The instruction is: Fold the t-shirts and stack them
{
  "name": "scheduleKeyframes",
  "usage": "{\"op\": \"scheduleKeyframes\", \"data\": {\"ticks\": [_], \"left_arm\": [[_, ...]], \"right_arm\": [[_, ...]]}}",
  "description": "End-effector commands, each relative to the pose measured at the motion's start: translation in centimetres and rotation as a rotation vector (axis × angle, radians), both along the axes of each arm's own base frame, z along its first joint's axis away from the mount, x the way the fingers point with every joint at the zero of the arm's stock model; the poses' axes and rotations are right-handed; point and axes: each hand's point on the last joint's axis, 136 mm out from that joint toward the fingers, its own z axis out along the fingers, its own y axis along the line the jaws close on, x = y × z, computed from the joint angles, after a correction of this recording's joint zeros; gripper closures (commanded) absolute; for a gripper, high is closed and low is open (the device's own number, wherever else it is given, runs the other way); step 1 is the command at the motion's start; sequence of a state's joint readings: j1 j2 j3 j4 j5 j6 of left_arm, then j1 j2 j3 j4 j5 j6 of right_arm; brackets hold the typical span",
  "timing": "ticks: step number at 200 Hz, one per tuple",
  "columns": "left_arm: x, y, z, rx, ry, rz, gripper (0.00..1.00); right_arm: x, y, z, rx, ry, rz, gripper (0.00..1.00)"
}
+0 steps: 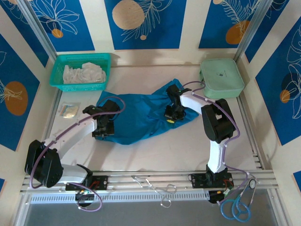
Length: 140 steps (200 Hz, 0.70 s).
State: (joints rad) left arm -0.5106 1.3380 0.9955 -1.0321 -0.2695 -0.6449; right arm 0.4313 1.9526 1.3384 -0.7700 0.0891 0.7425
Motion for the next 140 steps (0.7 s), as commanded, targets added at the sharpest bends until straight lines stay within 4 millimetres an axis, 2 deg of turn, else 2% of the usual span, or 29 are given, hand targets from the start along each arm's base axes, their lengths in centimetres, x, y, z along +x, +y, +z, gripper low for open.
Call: {"op": "scheduleKeyframes", "data": {"ticks": [1, 35, 56, 89, 116, 140], "left_arm": [[-0.4, 0.5, 0.4, 0.007, 0.006, 0.001, 1.0], [-0.2, 0.8, 0.3, 0.02, -0.001, 0.006, 1.0], [-0.1, 0.8, 0.0, 0.026, -0.002, 0.012, 1.0], [0.2, 0.9, -0.5, 0.027, -0.02, 0.032, 1.0], [0.4, 0.9, -1.0, 0.029, -0.033, 0.037, 1.0], [0.6, 0.8, -1.6, 0.027, -0.032, 0.032, 1.0]], "right_arm": [[0.3, 0.3, 1.5, 0.009, -0.031, 0.01, 1.0], [-0.2, -1.4, 5.8, -0.033, -0.115, 0.004, 1.0], [-1.9, -3.5, 8.4, -0.075, -0.153, -0.009, 1.0], [-7.4, -7.0, 9.9, -0.133, -0.121, -0.036, 1.0], [-13.2, -9.0, 9.3, -0.138, -0.05, -0.073, 1.0], [-16.8, -10.6, 8.8, -0.146, -0.01, -0.132, 1.0]]}}
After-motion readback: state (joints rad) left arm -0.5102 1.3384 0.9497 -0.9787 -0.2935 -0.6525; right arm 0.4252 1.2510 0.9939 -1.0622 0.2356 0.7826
